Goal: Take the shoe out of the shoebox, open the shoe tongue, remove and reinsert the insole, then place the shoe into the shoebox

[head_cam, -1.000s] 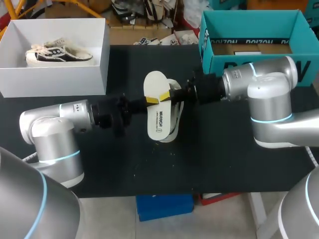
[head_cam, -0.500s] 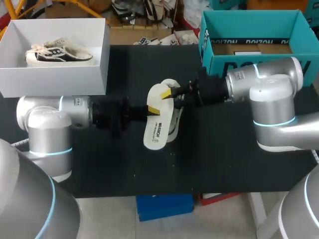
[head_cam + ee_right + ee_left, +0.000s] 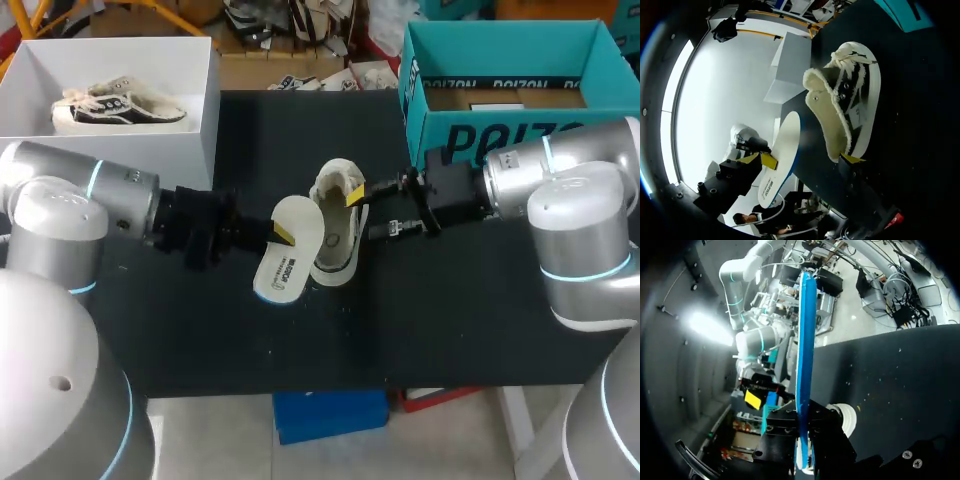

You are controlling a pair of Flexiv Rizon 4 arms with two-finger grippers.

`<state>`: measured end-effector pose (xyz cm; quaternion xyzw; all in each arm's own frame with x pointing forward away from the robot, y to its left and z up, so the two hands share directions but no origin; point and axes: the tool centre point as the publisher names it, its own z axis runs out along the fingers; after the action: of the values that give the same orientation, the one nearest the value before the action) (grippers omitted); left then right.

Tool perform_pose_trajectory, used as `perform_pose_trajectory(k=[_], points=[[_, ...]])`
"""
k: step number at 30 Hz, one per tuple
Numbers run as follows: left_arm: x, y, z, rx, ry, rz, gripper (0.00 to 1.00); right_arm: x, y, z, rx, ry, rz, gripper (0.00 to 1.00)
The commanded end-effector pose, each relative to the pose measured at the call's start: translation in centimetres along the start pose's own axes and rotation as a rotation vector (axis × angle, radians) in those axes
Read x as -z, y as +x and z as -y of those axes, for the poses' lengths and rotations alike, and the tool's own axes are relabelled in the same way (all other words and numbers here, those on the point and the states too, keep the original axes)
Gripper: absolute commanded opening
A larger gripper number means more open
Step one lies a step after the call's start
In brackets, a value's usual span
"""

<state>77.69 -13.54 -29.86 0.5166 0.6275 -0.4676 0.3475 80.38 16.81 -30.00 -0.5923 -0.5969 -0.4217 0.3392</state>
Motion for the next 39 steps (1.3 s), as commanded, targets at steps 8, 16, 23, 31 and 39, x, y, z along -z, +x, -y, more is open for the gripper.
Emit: perform_pose_trajectory(k=[8, 16, 23, 31, 39], points=[[1.2, 0.6, 1.9, 0.033, 0.048, -0.13, 0.0, 4.7, -0.2, 4.2, -0.053, -0.07, 0.146, 1.0], [0.7, 0.8, 2.4, 0.029, 0.085, -0.167, 0.0, 6.8, 0.1, 6.1, -0.074, -0.142, 0.197, 1.0], [0.3, 1.2, 2.7, 0.037, 0.111, -0.205, 0.0, 7.9, 0.3, 7.2, -0.081, -0.182, 0.219, 1.0], [-0.4, 1.7, 3.0, 0.054, 0.144, -0.217, 0.0, 8.5, 0.6, 7.9, -0.076, -0.182, 0.232, 1.0], [-1.9, 1.6, 2.5, 0.069, 0.202, -0.245, 0.0, 8.5, 0.6, 7.9, -0.076, -0.182, 0.232, 1.0]])
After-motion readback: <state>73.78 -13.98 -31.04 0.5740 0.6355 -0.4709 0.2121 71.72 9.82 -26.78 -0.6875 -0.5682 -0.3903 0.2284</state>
